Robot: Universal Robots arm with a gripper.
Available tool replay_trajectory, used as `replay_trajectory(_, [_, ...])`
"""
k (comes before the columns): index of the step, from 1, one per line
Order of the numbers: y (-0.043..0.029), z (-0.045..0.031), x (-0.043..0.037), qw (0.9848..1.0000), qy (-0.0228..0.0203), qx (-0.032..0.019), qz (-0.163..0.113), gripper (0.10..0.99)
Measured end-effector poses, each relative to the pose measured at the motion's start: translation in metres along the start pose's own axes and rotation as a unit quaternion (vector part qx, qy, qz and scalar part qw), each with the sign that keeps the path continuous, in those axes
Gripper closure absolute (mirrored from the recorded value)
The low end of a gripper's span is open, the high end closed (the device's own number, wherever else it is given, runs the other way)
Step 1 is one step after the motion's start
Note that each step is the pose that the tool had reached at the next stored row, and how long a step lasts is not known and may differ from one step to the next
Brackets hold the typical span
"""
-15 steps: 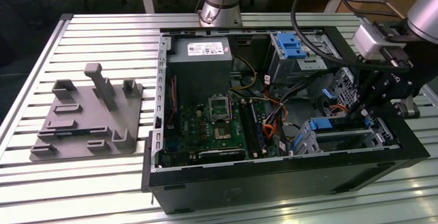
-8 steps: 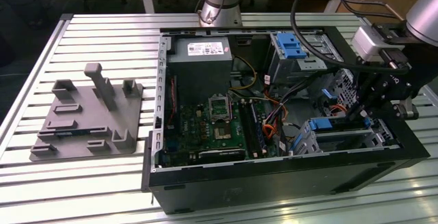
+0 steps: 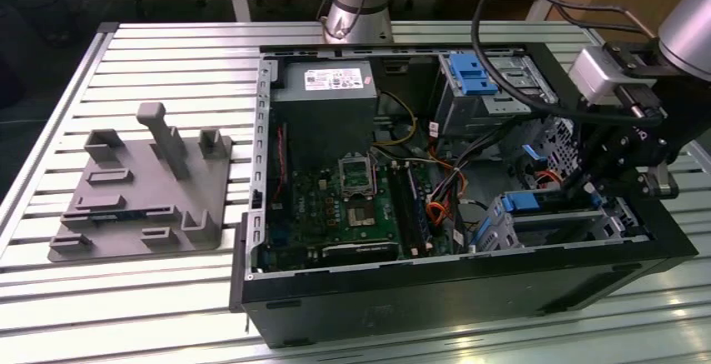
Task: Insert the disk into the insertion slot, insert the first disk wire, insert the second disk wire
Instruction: 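Insert the first disk wire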
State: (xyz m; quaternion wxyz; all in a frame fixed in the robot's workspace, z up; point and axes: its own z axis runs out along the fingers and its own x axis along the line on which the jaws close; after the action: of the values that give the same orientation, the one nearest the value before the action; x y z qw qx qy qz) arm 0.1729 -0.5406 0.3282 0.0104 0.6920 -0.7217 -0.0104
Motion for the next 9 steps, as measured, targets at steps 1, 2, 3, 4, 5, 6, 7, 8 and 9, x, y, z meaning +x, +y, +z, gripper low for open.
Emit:
replay_trajectory(1, [0.0, -0.0003, 0.0, 1.0, -0.0001, 0.0, 0.0, 0.914])
replay_trajectory(2, [0.0001, -0.0017, 0.0001, 1.0, -0.0001, 0.0001, 0.0, 0.855])
replay_trajectory(3, [0.0002, -0.004, 0.0, 1.0, 0.0, 0.0002, 0.0, 0.855])
replay_trajectory(4, [0.0002, -0.0068, 0.0, 1.0, 0.0, 0.0005, 0.0, 0.788])
replay_trajectory(5, [0.0003, -0.01, -0.0001, 1.0, -0.0001, 0.0006, 0.0, 0.788])
replay_trajectory(6, [0.0004, -0.0137, -0.0002, 1.0, -0.0001, 0.0009, 0.0, 0.788])
replay_trajectory(7, [0.0005, -0.0177, -0.0003, 1.0, 0.0, 0.0012, 0.0, 0.788])
replay_trajectory(8, [0.0007, -0.022, -0.0003, 1.0, -0.0001, 0.0015, 0.0, 0.788])
replay_trajectory(9, [0.0009, -0.0304, -0.0004, 1.0, 0.0, 0.0016, 0.0, 0.788])
